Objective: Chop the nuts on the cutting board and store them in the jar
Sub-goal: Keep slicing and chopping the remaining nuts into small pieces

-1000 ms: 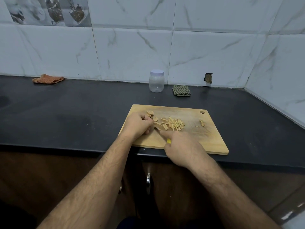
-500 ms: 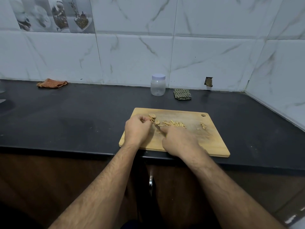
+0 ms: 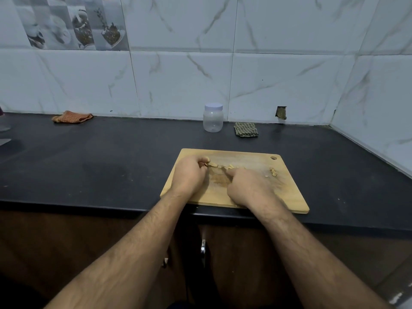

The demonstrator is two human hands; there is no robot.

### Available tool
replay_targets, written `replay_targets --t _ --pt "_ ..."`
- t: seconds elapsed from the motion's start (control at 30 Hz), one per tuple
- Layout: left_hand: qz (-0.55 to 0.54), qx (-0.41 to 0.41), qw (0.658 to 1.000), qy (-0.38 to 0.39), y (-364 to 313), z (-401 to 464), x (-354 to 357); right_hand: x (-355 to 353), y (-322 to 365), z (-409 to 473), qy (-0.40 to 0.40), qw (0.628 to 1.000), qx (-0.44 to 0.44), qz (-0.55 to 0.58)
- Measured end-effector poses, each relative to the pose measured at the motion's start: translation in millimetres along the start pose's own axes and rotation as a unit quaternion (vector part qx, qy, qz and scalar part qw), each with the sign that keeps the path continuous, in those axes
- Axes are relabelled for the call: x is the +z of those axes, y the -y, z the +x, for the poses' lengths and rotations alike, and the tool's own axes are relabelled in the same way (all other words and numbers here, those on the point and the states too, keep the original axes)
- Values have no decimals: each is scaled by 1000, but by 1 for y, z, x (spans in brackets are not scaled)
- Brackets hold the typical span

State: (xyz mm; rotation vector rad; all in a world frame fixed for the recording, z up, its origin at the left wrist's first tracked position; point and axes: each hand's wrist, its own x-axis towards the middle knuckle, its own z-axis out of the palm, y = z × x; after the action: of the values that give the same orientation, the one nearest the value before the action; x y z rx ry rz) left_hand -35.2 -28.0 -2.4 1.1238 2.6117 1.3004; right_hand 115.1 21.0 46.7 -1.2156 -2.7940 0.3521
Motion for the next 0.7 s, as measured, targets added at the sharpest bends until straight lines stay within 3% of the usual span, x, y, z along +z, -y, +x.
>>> replay_targets --t 0.23,0.43,0.7 --pt "206 141 965 83 -21 19 3 8 -7 -1 -53 998 11 23" --pt "298 144 935 131 -31 30 -4 13 -12 3 -46 996 18 75" --pt "288 119 938 152 -33 40 -4 10 -15 3 -26 996 16 88"
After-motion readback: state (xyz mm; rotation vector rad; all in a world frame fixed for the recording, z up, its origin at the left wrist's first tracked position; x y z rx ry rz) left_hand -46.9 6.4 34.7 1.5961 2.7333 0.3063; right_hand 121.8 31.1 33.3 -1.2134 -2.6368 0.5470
